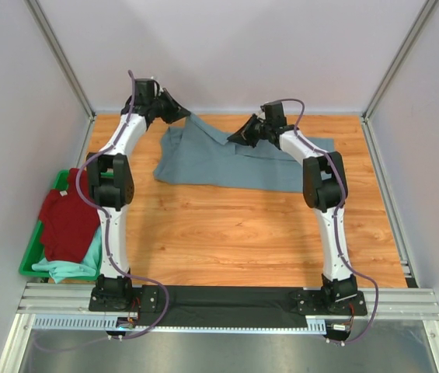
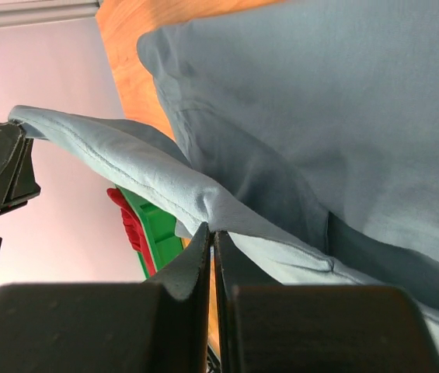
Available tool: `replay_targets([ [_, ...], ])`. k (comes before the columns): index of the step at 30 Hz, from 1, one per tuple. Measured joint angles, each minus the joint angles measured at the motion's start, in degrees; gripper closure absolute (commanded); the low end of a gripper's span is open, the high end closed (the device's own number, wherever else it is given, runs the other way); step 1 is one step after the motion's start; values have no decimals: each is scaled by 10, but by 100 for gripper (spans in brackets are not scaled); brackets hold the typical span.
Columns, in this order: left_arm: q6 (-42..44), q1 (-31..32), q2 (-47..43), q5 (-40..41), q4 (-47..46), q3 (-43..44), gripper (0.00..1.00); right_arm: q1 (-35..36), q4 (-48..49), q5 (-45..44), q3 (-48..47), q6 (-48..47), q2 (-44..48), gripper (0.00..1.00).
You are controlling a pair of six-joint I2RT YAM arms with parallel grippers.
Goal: Fold and stack the t-shirts
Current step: Fold the tshirt
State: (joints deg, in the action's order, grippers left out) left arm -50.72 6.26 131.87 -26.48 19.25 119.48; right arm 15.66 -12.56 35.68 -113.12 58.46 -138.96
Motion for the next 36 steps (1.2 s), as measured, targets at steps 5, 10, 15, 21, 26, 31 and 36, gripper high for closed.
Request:
replay_targets([
  [5, 0, -1, 12, 7, 7, 24, 100, -1, 0, 4, -21, 2, -18, 100],
  [10, -2, -3, 15, 10, 8, 33, 100, -1, 0, 8, -32, 5, -36, 100],
  [15, -2, -5, 41, 10, 12, 59, 100, -1, 1, 9, -37, 9, -46, 100],
  [21, -3, -8, 63, 10, 13, 65, 100, -6, 1, 8, -46, 11, -52, 99],
  [26, -3, -9, 74, 10, 12, 69, 100, -13, 1, 8, -60, 16, -61, 99],
  [31, -4, -9, 89, 11, 12, 90, 100, -16, 3, 8, -85, 21, -81, 99],
  [36, -4, -11, 92, 10, 12, 94, 100, -16, 6, 8, -95, 30, -97, 99],
])
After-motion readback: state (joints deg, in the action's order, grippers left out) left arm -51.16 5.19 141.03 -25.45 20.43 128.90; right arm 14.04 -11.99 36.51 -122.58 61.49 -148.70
